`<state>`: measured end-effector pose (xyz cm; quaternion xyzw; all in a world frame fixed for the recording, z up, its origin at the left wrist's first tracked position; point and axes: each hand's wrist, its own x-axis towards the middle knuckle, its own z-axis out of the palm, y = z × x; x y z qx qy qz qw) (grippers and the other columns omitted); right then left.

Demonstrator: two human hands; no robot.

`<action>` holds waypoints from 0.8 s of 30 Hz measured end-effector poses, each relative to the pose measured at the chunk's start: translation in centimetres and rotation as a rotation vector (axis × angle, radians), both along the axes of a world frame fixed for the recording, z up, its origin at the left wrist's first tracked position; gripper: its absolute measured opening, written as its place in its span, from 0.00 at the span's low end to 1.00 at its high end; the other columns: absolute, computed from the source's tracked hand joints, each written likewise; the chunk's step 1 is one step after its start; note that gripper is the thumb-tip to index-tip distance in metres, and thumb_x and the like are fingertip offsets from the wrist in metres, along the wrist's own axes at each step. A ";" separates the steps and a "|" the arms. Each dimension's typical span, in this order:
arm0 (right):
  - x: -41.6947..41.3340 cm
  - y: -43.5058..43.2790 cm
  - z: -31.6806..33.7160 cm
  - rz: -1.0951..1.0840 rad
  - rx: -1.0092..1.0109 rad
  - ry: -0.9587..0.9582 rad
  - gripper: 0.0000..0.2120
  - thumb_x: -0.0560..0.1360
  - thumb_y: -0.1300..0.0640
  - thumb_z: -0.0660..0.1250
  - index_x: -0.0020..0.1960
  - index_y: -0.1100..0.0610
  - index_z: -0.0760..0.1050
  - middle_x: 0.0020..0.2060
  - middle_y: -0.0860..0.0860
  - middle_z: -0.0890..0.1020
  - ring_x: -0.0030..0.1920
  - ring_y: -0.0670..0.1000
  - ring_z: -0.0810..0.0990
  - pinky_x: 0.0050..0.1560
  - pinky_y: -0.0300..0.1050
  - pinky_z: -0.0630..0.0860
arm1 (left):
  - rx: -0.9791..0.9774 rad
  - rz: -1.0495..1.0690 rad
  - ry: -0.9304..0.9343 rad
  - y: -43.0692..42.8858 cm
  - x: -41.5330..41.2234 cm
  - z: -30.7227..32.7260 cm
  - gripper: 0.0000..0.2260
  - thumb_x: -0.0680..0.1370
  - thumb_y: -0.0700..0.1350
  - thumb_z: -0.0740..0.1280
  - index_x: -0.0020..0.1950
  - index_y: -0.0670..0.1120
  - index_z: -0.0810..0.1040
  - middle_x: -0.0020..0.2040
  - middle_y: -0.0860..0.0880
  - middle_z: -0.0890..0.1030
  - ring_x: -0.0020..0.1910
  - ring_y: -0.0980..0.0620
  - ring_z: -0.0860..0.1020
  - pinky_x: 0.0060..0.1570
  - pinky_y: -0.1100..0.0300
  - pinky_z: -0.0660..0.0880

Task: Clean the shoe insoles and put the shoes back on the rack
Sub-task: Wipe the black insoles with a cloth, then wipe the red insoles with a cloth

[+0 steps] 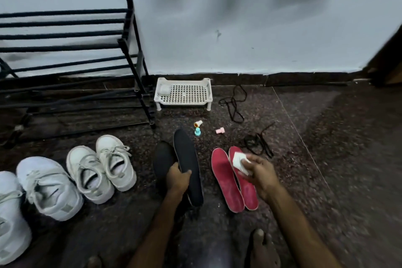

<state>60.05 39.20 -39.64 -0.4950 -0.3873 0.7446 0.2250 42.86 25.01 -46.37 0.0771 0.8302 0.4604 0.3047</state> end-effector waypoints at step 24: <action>0.9 -0.1 -9.5 -0.163 0.006 -0.221 0.05 0.74 0.72 0.65 0.45 0.63 0.74 0.35 0.57 0.78 0.32 0.50 0.74 0.29 0.36 0.73 | -0.330 -0.223 0.347 5.5 6.4 -4.1 0.24 0.75 0.56 0.66 0.65 0.45 0.68 0.60 0.43 0.77 0.59 0.41 0.76 0.53 0.50 0.73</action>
